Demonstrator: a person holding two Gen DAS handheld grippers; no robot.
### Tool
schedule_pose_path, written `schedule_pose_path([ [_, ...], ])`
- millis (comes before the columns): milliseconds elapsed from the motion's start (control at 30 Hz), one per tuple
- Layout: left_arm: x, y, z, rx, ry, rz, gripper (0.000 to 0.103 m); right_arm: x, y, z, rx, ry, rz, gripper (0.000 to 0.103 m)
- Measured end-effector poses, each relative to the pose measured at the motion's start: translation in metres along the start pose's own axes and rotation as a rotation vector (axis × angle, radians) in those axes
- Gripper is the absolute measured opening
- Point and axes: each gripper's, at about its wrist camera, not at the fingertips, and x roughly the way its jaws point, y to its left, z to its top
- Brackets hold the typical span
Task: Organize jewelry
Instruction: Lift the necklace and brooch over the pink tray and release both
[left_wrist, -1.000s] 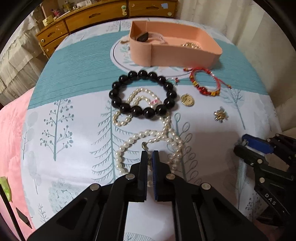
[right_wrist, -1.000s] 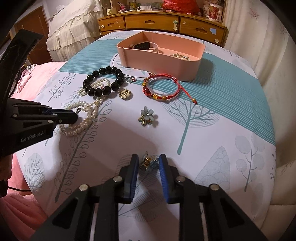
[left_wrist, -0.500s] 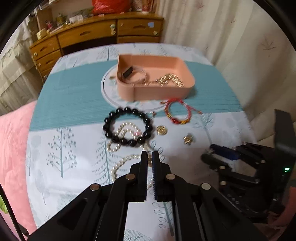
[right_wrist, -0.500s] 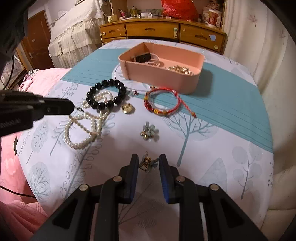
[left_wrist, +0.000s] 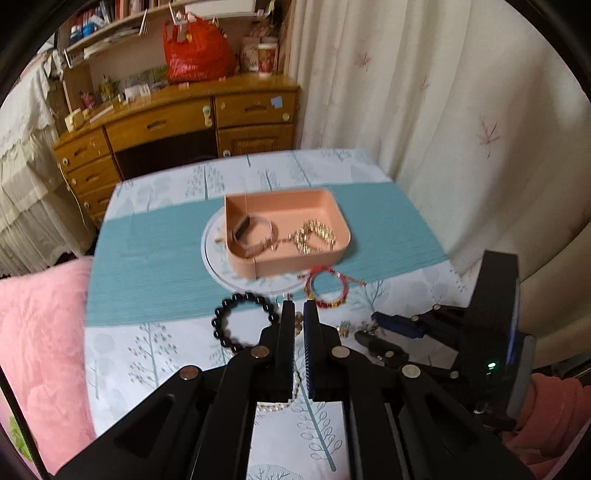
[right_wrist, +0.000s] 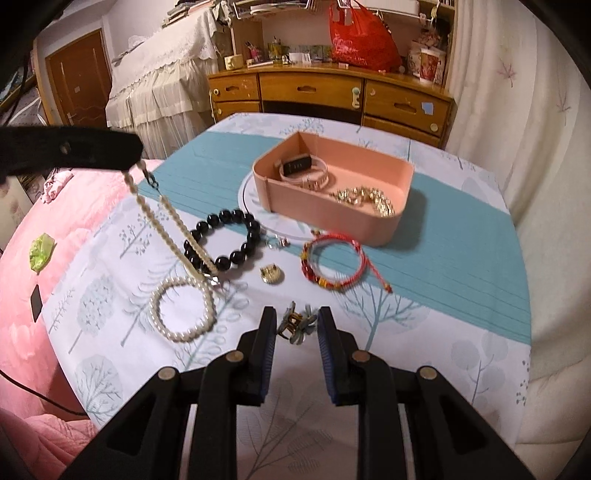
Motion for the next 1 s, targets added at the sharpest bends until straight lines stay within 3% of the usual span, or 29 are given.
schedule_pose_path([
  [233, -0.039, 0.0, 0.036, 0.019, -0.104, 0.005, 0.002, -0.011, 0.002, 0.023, -0.015, -0.051, 0.004, 0.023],
  [367, -0.058, -0.004, 0.062, 0.075, -0.188, 0.014, 0.002, -0.02, 0.0, 0.04, -0.023, -0.09, -0.003, 0.023],
  [533, -0.062, -0.014, 0.087, 0.147, -0.236, 0.032, 0.002, -0.028, -0.007, 0.066, -0.018, -0.15, -0.013, 0.023],
  [733, -0.045, -0.019, 0.111, 0.166, -0.307, 0.031, 0.003, -0.026, -0.016, 0.088, 0.021, -0.212, -0.027, 0.023],
  [1000, 0.009, -0.003, 0.117, 0.074, -0.351, 0.012, 0.003, 0.002, -0.028, 0.101, 0.057, -0.247, -0.05, 0.023],
])
